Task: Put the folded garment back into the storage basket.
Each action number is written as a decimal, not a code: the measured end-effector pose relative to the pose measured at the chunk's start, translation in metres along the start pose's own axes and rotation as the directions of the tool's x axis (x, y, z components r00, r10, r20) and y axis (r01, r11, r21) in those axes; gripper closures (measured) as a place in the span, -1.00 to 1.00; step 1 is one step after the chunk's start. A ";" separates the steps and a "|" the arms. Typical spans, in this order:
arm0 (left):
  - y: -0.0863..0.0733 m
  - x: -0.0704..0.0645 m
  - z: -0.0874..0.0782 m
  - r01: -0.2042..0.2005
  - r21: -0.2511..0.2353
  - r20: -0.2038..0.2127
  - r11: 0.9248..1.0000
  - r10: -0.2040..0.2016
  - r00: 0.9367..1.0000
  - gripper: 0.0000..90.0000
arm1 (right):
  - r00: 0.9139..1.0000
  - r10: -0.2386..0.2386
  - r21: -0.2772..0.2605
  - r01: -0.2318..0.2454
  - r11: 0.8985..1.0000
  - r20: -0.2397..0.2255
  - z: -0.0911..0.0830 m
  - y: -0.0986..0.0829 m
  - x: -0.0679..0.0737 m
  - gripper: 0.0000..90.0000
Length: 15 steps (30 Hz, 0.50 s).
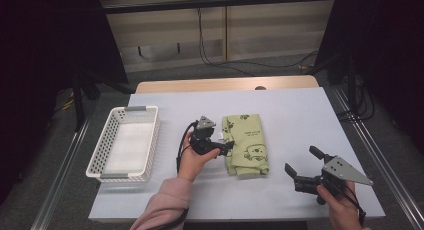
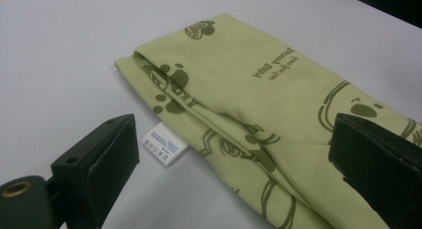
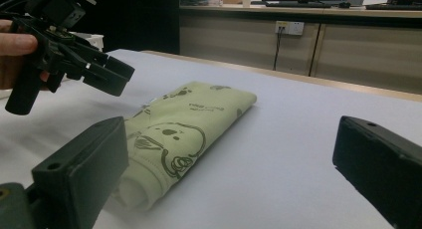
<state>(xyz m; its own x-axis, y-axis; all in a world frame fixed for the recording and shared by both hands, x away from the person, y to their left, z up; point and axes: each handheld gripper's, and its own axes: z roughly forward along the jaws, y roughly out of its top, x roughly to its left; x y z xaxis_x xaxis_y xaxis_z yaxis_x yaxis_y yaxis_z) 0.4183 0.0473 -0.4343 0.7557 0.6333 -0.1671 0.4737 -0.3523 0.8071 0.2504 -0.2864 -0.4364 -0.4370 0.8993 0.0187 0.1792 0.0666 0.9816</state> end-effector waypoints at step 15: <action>-0.002 0.001 0.024 0.064 0.067 -0.001 0.996 -0.064 0.998 -0.86 | 1.000 -0.001 0.001 0.001 1.000 -0.003 0.001 0.000 0.000 -0.98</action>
<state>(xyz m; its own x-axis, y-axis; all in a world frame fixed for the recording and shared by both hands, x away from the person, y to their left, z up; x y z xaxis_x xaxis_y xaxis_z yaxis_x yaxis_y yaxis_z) 0.4291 0.0317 -0.4497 0.7235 0.6550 -0.2179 0.5501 -0.3564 0.7552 0.2510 -0.2862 -0.4369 -0.4398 0.8979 0.0188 0.1796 0.0674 0.9814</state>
